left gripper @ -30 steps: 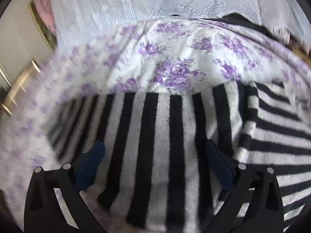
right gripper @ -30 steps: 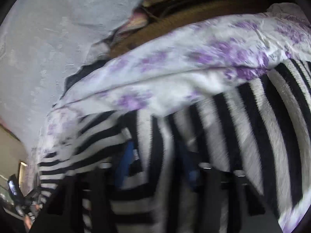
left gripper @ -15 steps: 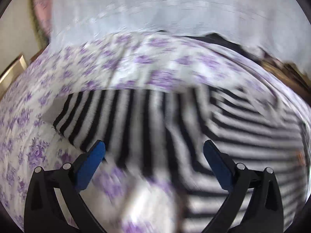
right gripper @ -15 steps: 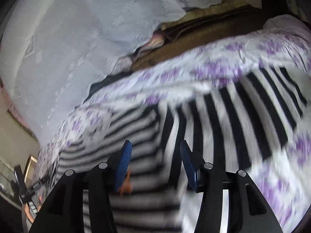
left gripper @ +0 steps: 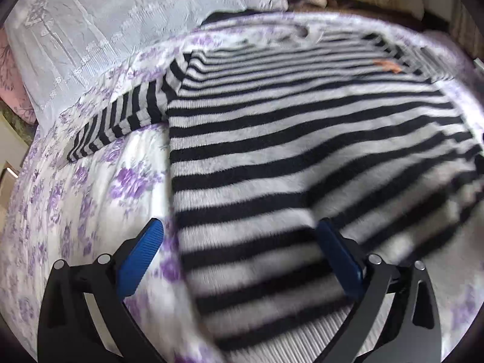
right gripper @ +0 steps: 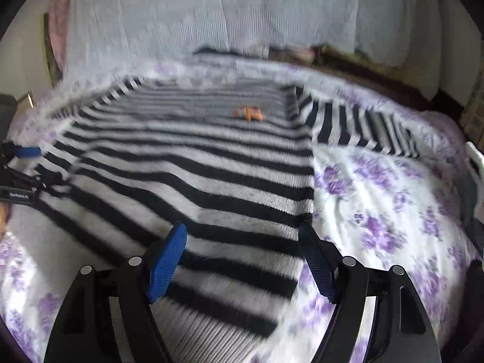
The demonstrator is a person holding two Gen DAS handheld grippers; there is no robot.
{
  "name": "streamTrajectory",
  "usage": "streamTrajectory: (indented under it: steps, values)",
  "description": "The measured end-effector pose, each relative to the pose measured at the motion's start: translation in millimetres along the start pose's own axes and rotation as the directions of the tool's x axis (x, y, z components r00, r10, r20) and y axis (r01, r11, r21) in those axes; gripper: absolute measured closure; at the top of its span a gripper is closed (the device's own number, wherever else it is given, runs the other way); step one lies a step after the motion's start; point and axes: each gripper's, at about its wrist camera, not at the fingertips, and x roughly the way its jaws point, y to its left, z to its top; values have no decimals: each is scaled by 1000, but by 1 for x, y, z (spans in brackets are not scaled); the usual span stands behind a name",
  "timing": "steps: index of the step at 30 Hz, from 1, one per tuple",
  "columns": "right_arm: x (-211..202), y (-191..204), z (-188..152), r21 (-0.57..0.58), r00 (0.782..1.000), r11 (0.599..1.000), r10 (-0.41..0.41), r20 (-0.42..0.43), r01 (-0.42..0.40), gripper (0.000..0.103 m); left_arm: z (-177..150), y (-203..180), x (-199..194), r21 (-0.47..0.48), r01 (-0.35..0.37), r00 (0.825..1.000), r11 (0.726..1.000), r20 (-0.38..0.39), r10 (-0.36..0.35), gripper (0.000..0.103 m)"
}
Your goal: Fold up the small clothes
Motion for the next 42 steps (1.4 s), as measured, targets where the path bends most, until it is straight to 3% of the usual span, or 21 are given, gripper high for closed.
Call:
streamTrajectory:
  steps: [4, 6, 7, 11, 15, 17, 19, 20, 21, 22, 23, 26, 29, 30, 33, 36, 37, 38, 39, 40, 42]
  values:
    - [-12, 26, 1, -65, 998, 995, 70, 11, -69, 23, -8, -21, -27, 50, -5, 996, 999, 92, 0, 4]
    - [10, 45, -11, -138, 992, 987, 63, -109, -78, 22, -13, -42, -9, 138, -24, 1000, 990, 15, 22, 4]
    - [13, 44, -15, -134, 991, 988, 65, -116, -80, 21, -21, -50, -3, 160, -42, 999, 986, -19, 46, 4]
    - [-8, 7, 2, -3, 984, 987, 161, -74, -161, 21, -12, -44, -10, 161, -54, 998, 985, -3, 55, 4]
    - [-11, -71, 45, 256, 996, 962, 92, 22, -95, 21, 32, -34, -29, 92, -91, 994, 992, 72, 84, 4]
    - [-1, -127, 69, 450, 998, 892, 21, 51, -42, 22, 65, -30, -22, 28, -93, 994, 995, 68, 91, 4]
    - [14, -187, 79, 649, 997, 760, -29, 73, -25, 26, 90, -33, -14, -26, -77, 996, 997, 50, 78, 4]
    - [20, -205, 81, 700, 996, 714, -45, 73, -19, 27, 107, -34, -4, -64, -55, 998, 996, 31, 57, 4]
    - [29, -230, 78, 768, 996, 641, -59, 71, -17, 27, 117, -35, 2, -86, -42, 999, 995, 19, 44, 4]
    - [36, -240, 76, 796, 996, 606, -67, 65, -11, 29, 129, -36, 12, -111, -30, 1000, 993, 6, 30, 4]
    - [45, -261, 66, 852, 996, 523, -79, 49, 0, 30, 135, -38, 20, -126, -26, 1000, 992, 0, 26, 4]
    - [65, -290, 44, 922, 997, 388, -64, 35, -8, 34, 148, -47, 53, -148, -35, 999, 988, -12, 33, 4]
    - [90, -305, 34, 946, 997, 325, -71, 31, -6, 36, 139, -59, 96, -144, -82, 996, 986, -35, 78, 4]
    - [93, -300, 37, 947, 996, 320, -84, 39, -10, 36, 132, -61, 115, -145, -69, 996, 987, -70, 60, 4]
    - [105, -314, 46, 956, 991, 293, -118, 67, -29, 36, 132, -48, 114, -209, 9, 998, 978, -54, -20, 4]
    - [119, -329, 53, 970, 982, 238, -166, 87, -46, 36, 130, -48, 118, -211, 10, 998, 977, -51, -21, 4]
    - [121, -330, 56, 967, 978, 252, -185, 95, -46, 36, 130, -50, 117, -203, 2, 999, 979, -49, -12, 4]
    - [124, -328, 59, 955, 971, 293, -214, 103, -36, 36, 130, -52, 118, -197, -6, 999, 980, -47, -3, 4]
    - [125, -324, 60, 941, 964, 339, -243, 110, -22, 36, 130, -50, 118, -197, -7, 999, 980, -45, -2, 4]
    - [127, -317, 62, 911, 956, 412, -276, 102, 21, 38, 130, -50, 118, -197, -7, 999, 980, -46, -2, 4]
    - [121, -313, 66, 895, 955, 446, -276, 108, 28, 57, 130, -49, 117, -200, -4, 999, 980, -45, -5, 4]
